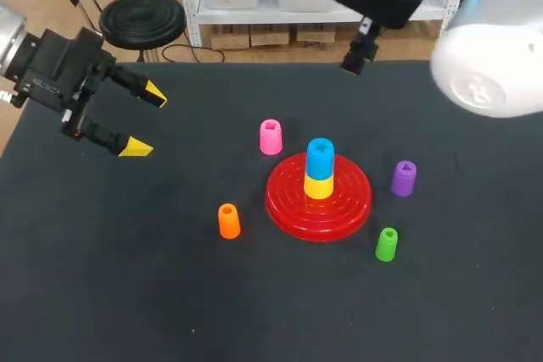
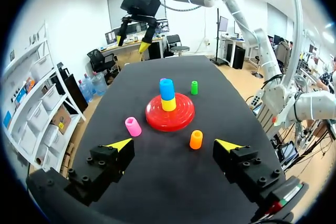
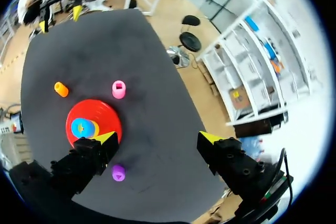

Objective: Pick up and stack the cylinders on the red base in this order: pink,purple,orange,green

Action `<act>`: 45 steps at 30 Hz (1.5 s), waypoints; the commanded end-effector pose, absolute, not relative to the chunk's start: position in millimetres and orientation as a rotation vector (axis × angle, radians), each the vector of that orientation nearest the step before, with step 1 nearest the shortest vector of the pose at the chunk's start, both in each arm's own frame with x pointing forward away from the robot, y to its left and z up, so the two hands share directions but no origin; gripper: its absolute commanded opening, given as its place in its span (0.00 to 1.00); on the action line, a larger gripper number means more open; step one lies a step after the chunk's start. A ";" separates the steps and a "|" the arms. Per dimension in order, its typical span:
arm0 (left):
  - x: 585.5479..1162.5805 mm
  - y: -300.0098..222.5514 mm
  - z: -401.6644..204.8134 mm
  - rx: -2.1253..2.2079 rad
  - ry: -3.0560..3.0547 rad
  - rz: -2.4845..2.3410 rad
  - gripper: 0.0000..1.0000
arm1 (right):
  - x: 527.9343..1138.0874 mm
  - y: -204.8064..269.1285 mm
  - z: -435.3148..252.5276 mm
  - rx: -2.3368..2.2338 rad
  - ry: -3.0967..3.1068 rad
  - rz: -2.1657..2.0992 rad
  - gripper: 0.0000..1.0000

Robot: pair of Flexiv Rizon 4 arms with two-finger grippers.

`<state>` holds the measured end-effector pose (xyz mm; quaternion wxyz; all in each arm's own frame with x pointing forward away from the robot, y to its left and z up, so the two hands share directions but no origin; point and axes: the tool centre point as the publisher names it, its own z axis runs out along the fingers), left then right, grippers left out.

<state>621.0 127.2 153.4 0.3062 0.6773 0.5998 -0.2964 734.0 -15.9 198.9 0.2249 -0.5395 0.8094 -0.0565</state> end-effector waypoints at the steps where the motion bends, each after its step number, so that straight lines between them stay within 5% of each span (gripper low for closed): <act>1: 619.7 127.9 152.6 1.789 1.584 -0.781 1.00 | 754.7 11.3 194.1 -1.588 2.240 -0.157 1.00; 45: 619.7 127.9 152.6 1.789 1.584 -0.781 1.00 | 684.7 110.0 98.6 -1.995 2.260 0.000 1.00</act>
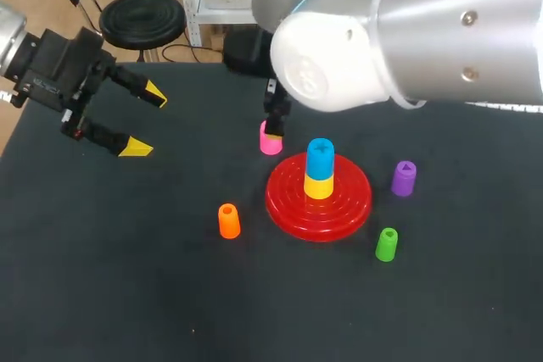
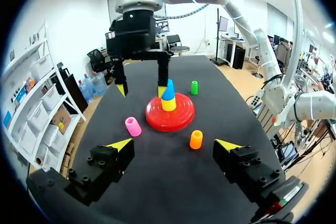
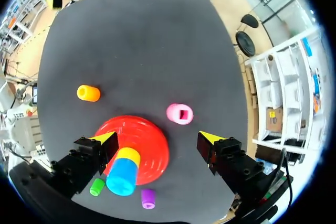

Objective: Pick up and stack the cylinders on the red base in this order: pink,purple,orange,green

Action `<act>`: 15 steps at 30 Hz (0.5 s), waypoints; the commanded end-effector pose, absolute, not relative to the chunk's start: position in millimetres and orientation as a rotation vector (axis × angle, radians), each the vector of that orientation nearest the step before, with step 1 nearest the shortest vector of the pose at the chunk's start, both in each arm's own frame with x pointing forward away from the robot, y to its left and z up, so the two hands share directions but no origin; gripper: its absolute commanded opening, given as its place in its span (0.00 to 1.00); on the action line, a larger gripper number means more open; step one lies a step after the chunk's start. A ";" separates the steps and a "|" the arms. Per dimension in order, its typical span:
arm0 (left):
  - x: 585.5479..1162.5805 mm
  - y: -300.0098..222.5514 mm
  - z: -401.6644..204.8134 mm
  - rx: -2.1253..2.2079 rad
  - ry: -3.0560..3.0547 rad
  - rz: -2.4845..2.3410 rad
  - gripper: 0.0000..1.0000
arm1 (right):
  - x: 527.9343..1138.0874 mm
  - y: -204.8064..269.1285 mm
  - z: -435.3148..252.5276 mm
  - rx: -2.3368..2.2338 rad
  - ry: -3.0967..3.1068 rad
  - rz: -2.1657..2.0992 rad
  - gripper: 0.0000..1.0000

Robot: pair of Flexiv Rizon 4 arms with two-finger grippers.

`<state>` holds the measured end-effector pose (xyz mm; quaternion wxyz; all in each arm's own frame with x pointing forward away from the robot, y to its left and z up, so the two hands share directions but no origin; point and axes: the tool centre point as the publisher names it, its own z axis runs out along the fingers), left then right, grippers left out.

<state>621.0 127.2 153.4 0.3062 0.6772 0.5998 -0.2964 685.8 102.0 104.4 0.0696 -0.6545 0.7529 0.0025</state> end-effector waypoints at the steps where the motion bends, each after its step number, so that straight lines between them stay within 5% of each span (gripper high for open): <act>1: 619.7 127.9 152.6 1.789 1.584 -0.781 1.00 | 684.1 111.5 95.9 -2.003 2.255 0.001 1.00; 15: 619.7 127.9 152.6 1.789 1.584 -0.781 1.00 | 687.7 115.6 69.5 -2.076 2.200 0.066 1.00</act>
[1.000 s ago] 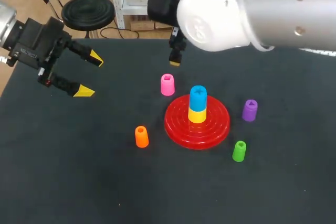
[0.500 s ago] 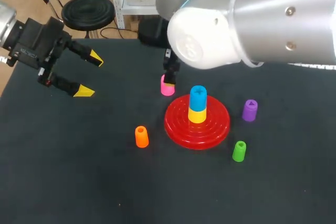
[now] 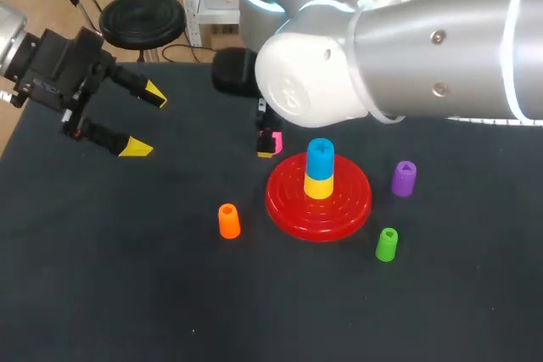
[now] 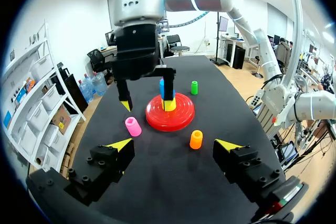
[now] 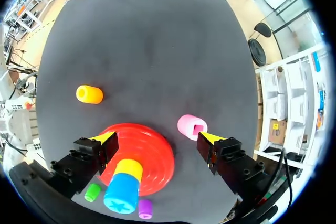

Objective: Pick up and stack the cylinders on the red base in this order: pink,purple,orange,green

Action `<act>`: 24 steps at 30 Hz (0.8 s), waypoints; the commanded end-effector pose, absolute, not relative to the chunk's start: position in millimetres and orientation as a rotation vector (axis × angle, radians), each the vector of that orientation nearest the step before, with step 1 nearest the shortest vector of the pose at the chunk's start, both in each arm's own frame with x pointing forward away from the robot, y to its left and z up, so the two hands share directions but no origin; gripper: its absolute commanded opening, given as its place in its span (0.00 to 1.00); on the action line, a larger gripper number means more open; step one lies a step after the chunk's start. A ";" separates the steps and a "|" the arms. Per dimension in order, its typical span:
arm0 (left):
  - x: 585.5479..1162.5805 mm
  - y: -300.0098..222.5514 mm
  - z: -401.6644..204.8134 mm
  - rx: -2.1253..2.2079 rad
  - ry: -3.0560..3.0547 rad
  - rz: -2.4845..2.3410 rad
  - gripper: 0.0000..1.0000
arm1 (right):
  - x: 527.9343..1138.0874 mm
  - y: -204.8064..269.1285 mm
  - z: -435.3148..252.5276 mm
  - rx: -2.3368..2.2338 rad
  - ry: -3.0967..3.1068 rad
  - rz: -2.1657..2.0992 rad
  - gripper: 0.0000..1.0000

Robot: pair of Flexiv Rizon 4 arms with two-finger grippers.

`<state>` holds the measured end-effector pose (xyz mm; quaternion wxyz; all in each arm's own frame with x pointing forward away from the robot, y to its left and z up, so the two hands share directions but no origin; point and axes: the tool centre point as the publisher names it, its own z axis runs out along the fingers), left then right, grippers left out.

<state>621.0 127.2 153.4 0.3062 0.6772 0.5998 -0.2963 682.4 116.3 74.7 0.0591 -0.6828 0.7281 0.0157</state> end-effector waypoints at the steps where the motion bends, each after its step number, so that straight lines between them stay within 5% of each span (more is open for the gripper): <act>1: 619.7 127.9 152.6 1.789 1.584 -0.781 1.00 | 688.7 115.7 68.1 -2.096 2.185 0.080 1.00; 24: 619.7 127.9 152.6 1.789 1.584 -0.781 1.00 | 707.4 124.3 47.4 -2.217 2.078 0.105 1.00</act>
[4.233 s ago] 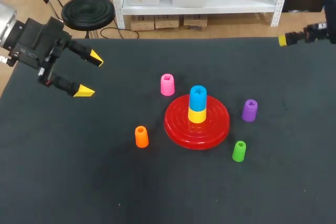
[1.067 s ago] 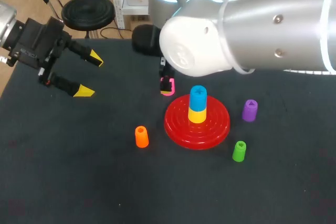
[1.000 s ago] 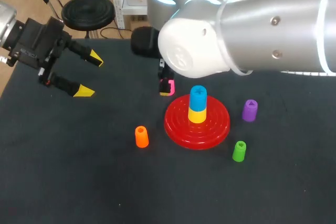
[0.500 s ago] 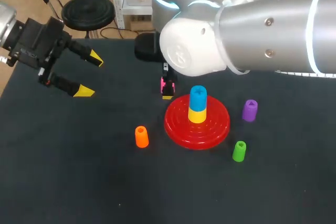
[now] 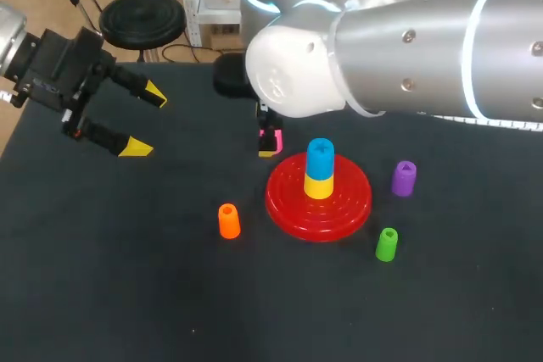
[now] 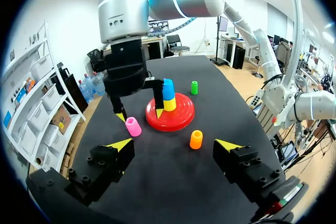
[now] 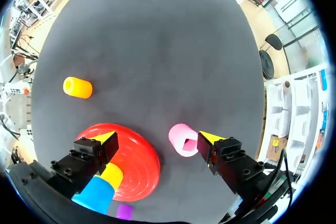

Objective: Pick up and stack the cylinders on the red base in this order: pink,purple,orange,green

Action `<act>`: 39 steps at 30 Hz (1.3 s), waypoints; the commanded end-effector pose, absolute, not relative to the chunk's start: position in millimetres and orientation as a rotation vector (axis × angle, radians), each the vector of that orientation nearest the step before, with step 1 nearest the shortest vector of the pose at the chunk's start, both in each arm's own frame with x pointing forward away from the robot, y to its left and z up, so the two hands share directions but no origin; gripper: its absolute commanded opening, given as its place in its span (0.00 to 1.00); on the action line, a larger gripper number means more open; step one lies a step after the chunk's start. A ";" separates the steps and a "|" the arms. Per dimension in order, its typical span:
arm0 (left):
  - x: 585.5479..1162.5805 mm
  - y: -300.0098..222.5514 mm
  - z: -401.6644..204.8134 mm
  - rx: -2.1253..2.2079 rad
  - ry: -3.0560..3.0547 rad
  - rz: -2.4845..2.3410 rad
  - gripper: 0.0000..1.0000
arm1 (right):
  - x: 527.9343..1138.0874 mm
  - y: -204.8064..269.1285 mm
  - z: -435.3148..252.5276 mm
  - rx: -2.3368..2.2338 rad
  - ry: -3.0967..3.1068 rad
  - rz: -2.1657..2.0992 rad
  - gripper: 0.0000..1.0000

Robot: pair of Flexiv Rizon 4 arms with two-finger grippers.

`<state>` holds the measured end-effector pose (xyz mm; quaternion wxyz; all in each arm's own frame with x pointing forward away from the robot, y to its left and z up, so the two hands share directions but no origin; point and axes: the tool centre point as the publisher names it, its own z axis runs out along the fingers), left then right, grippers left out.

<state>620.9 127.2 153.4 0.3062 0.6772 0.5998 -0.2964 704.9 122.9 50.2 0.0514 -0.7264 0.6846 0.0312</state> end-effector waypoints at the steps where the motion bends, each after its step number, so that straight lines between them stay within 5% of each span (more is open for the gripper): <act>1: 619.7 127.9 152.6 1.789 1.584 -0.781 1.00 | 708.0 124.0 45.7 -2.229 2.075 0.099 1.00; 39: 619.7 127.9 152.6 1.789 1.584 -0.781 1.00 | 723.9 119.5 46.2 -2.174 2.027 0.144 1.00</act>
